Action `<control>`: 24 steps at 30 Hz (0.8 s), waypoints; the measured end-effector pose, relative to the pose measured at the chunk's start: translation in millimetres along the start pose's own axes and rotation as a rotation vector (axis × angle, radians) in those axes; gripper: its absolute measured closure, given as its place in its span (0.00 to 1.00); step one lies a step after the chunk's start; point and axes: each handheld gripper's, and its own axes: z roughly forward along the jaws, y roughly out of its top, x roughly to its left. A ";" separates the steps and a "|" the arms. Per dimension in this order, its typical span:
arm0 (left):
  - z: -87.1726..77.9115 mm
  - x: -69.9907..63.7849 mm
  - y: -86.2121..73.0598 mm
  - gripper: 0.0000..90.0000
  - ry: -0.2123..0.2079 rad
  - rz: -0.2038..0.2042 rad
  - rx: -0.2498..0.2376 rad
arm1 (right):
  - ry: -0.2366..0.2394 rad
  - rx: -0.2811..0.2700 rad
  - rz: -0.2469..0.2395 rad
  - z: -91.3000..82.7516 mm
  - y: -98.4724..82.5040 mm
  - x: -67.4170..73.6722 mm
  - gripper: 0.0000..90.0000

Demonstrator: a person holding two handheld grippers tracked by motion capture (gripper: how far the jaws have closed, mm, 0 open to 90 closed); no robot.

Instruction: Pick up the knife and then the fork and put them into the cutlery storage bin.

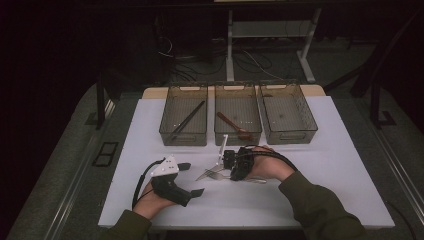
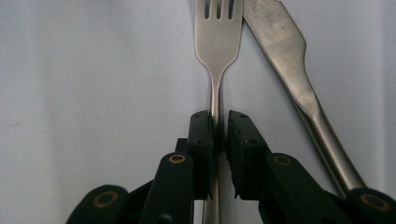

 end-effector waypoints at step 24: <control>-0.1 -0.5 0.1 0.00 -0.002 0.000 -0.001 | -0.019 -0.039 0.035 -10.0 -3.8 0.7 0.94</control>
